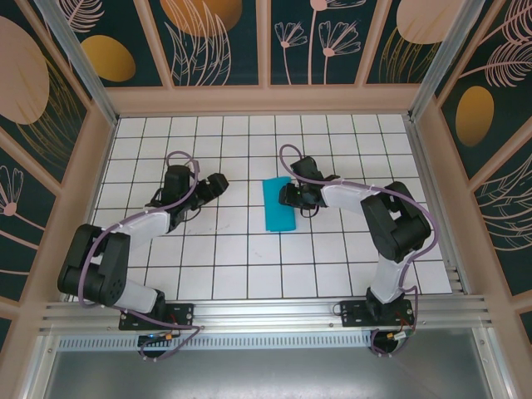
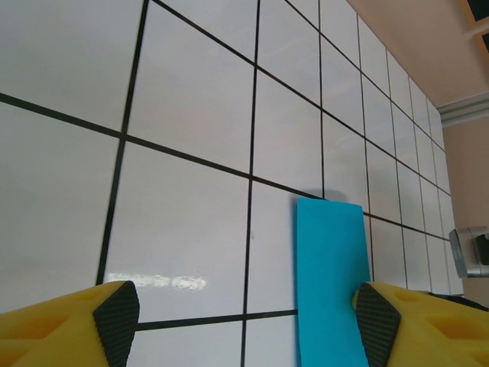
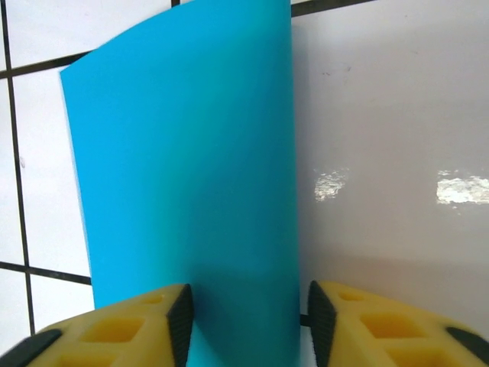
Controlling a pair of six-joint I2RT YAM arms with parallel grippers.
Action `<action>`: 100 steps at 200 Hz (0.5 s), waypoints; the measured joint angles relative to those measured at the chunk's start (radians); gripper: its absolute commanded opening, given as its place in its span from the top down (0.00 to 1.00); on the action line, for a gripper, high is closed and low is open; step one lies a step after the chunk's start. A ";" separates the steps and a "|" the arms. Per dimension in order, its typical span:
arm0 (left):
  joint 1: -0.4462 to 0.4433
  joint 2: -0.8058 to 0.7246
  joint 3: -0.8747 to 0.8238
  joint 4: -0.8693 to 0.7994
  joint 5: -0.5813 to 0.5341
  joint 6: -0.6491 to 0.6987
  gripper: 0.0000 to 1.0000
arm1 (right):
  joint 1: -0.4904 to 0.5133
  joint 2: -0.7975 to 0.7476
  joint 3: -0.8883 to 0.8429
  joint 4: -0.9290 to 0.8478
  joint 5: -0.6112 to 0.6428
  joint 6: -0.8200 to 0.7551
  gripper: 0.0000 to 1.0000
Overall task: Fold a paper plane with a square sheet of paper (pick it up from the middle)
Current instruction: Fold the square sheet of paper in half at the center of the table.
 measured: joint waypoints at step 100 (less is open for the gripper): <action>-0.159 0.159 0.134 0.051 0.043 -0.065 0.37 | -0.049 0.000 -0.027 0.008 -0.005 -0.032 0.65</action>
